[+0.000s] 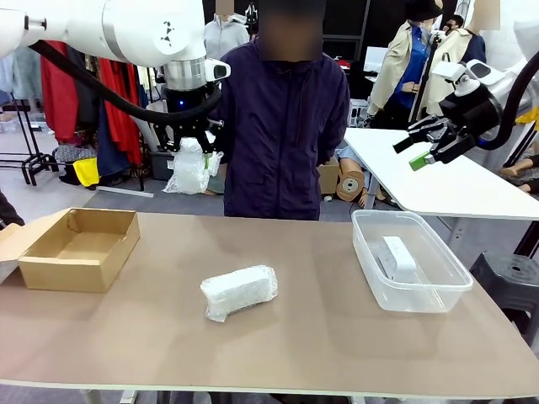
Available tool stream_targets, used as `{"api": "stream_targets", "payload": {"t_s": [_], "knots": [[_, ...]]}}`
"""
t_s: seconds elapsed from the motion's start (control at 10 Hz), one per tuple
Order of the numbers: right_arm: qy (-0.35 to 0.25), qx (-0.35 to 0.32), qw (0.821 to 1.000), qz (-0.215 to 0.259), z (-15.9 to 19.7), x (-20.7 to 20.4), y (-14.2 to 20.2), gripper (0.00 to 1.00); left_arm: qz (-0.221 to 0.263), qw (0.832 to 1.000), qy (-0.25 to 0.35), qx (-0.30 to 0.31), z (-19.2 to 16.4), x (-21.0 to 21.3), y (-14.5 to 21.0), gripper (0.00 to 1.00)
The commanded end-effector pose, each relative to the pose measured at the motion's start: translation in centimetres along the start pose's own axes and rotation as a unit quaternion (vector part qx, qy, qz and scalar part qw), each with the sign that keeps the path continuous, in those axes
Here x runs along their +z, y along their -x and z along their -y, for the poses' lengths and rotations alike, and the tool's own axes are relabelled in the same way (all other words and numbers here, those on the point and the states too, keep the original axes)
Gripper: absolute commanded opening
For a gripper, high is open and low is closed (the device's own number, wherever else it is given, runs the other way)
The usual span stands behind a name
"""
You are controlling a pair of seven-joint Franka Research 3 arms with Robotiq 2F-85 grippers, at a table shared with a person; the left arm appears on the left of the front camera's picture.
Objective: Separate and place wrapped and unwrapped clocks.
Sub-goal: If the picked Digital clock is wrapped, place it in the Package Box ; if not, place it in the Organizing box.
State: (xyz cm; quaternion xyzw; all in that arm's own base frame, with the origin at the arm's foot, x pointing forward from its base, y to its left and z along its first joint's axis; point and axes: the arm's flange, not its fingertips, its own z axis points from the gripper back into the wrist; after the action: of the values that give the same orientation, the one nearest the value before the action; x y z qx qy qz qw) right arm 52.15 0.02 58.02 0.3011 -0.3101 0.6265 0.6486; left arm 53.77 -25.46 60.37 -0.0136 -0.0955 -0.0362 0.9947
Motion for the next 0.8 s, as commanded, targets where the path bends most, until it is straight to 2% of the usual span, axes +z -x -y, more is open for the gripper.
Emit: {"api": "stream_targets", "payload": {"t_s": [0.0,0.2,0.4,0.7], "knots": [[0.0,0.006,1.0,-0.003,-0.5,-0.1,0.1,1.0,0.0,1.0,0.0,0.0,0.0,0.0,0.0,0.0],[0.0,0.006,1.0,-0.003,-0.5,-0.1,0.1,1.0,-0.029,0.999,-0.018,0.005,-1.4,5.0,1.7,0.0],[0.0,0.006,1.0,-0.003,-0.5,-0.1,0.1,1.0,-0.03,0.998,-0.046,-0.01,-2.5,7.8,4.1,0.0],[0.0,0.006,1.0,-0.003,-0.5,-0.1,0.1,1.0,-0.039,0.996,-0.081,-0.011,-6.5,8.6,6.8,0.0]]}}
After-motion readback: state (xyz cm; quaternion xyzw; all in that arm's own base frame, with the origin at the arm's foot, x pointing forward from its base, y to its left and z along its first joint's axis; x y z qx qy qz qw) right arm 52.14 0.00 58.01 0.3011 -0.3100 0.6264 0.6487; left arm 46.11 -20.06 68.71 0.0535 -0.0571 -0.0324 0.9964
